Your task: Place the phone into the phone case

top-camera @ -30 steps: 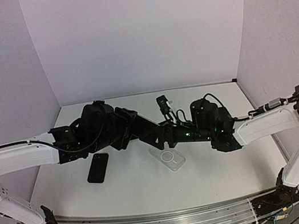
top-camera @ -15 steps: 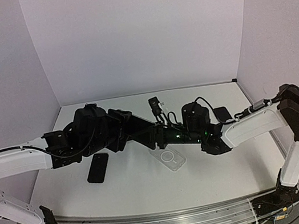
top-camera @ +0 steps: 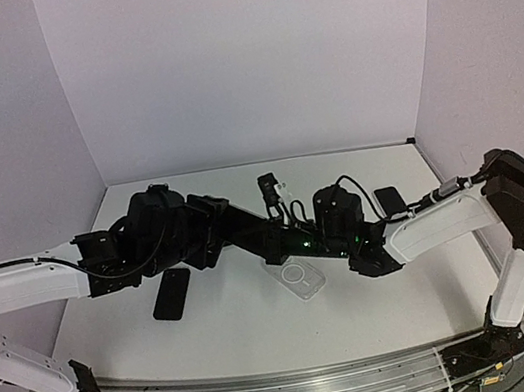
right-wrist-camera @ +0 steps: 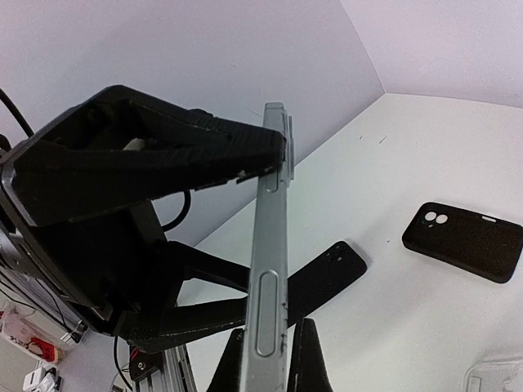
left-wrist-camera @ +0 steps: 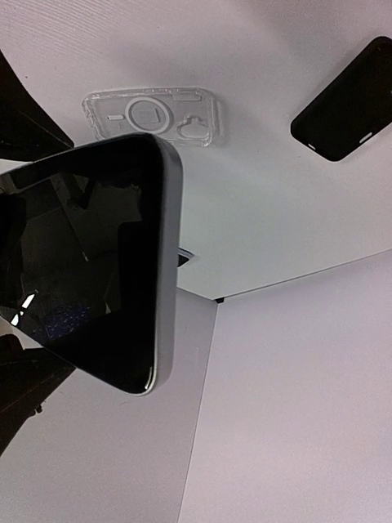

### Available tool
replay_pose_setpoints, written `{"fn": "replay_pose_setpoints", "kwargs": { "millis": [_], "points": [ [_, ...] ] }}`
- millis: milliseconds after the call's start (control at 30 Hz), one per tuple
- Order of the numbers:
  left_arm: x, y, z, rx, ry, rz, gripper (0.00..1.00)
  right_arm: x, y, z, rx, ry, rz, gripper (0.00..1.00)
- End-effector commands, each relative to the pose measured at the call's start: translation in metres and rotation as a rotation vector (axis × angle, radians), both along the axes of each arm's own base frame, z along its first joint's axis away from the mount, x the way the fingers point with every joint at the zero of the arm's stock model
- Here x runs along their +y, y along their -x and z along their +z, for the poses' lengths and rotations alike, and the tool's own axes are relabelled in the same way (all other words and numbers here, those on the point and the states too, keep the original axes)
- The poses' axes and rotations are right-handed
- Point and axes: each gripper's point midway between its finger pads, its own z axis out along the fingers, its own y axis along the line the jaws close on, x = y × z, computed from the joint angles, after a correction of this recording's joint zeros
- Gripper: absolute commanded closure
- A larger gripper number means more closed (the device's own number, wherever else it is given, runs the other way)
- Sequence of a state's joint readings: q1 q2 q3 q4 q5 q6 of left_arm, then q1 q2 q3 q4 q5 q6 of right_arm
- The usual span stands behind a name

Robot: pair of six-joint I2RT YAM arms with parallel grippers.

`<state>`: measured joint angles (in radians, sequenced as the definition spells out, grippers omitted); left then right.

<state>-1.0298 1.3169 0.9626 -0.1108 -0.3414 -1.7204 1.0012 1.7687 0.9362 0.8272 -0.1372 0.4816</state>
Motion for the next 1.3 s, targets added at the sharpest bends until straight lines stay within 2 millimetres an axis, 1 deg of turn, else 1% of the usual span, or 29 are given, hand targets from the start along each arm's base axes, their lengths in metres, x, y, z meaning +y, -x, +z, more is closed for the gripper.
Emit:
{"fn": "replay_pose_setpoints", "kwargs": {
  "millis": [0, 33, 100, 133, 167, 200, 233, 300, 367, 400, 500, 533, 600, 667, 733, 800, 833, 900, 933, 967, 1000, 1100, 1167, 1267],
  "points": [
    [0.003, 0.000, 0.026, -0.047, 0.082, 0.018, 0.92, 0.001, 0.000, 0.028, -0.010, -0.102, -0.046, 1.00],
    [0.004, 0.001, 0.024, -0.044, 0.072, 0.017, 0.77, 0.000, -0.001, 0.029, -0.003, -0.106, -0.053, 1.00],
    [0.006, 0.001, 0.023, -0.053, 0.051, 0.014, 0.36, -0.001, 0.000, 0.029, 0.016, -0.114, -0.058, 1.00],
    [0.008, 0.001, 0.023, -0.059, 0.035, 0.011, 0.21, -0.002, 0.000, 0.028, 0.029, -0.117, -0.063, 1.00],
    [0.009, 0.002, 0.021, -0.063, 0.014, 0.006, 0.09, -0.004, -0.002, 0.028, 0.048, -0.124, -0.073, 1.00],
    [0.011, 0.002, 0.021, -0.070, -0.013, -0.002, 0.02, -0.006, -0.002, 0.028, 0.066, -0.131, -0.083, 1.00],
    [0.013, 0.003, 0.019, -0.077, -0.053, -0.013, 0.01, -0.008, -0.003, 0.028, 0.084, -0.136, -0.092, 1.00],
    [0.024, 0.007, 0.008, -0.071, -0.169, -0.033, 0.00, -0.013, -0.003, 0.026, 0.123, -0.135, -0.101, 1.00],
    [0.036, 0.012, 0.002, -0.075, -0.256, -0.051, 0.00, -0.022, -0.008, 0.016, 0.203, -0.119, -0.125, 1.00],
    [0.044, 0.015, -0.003, -0.082, -0.324, -0.064, 0.00, -0.027, -0.011, 0.014, 0.231, -0.122, -0.128, 1.00],
    [0.065, 0.019, -0.004, -0.145, -0.480, -0.108, 0.00, -0.047, -0.022, -0.003, 0.392, -0.113, -0.151, 1.00],
    [0.066, 0.019, -0.003, -0.177, -0.526, -0.143, 0.00, -0.056, -0.027, -0.012, 0.462, -0.107, -0.165, 1.00],
    [0.061, 0.016, -0.002, -0.224, -0.614, -0.251, 0.00, -0.073, -0.029, -0.028, 0.572, -0.096, -0.175, 1.00],
    [0.051, 0.008, -0.008, -0.243, -0.686, -0.367, 0.00, -0.088, -0.024, -0.032, 0.637, -0.097, -0.162, 1.00],
    [0.037, -0.005, -0.020, -0.243, -0.710, -0.485, 0.00, -0.104, -0.021, -0.036, 0.683, -0.073, -0.159, 1.00],
    [0.012, -0.018, -0.033, -0.250, -0.706, -0.610, 0.00, -0.119, -0.011, -0.044, 0.738, -0.017, -0.161, 1.00],
    [0.000, -0.024, -0.040, -0.260, -0.709, -0.666, 0.00, -0.127, -0.006, -0.042, 0.743, 0.001, -0.170, 1.00],
    [-0.018, -0.040, -0.054, -0.261, -0.725, -0.734, 0.00, -0.146, 0.006, -0.048, 0.746, 0.056, -0.209, 1.00],
    [-0.028, -0.049, -0.063, -0.256, -0.732, -0.781, 0.00, -0.155, 0.008, -0.044, 0.726, 0.065, -0.232, 1.00],
    [-0.039, -0.059, -0.074, -0.249, -0.738, -0.821, 0.01, -0.168, 0.013, -0.049, 0.726, 0.108, -0.268, 1.00],
    [-0.048, -0.064, -0.083, -0.240, -0.738, -0.861, 0.04, -0.180, 0.018, -0.051, 0.723, 0.155, -0.303, 1.00],
    [-0.077, -0.074, -0.103, -0.269, -0.731, -0.999, 0.11, -0.213, 0.035, -0.053, 0.711, 0.257, -0.376, 1.00],
    [-0.090, -0.079, -0.116, -0.283, -0.738, -1.071, 0.17, -0.221, 0.041, -0.051, 0.699, 0.250, -0.383, 1.00],
    [-0.099, -0.086, -0.131, -0.297, -0.777, -1.134, 0.23, -0.223, 0.049, -0.049, 0.710, 0.237, -0.365, 1.00]
  ]
}}
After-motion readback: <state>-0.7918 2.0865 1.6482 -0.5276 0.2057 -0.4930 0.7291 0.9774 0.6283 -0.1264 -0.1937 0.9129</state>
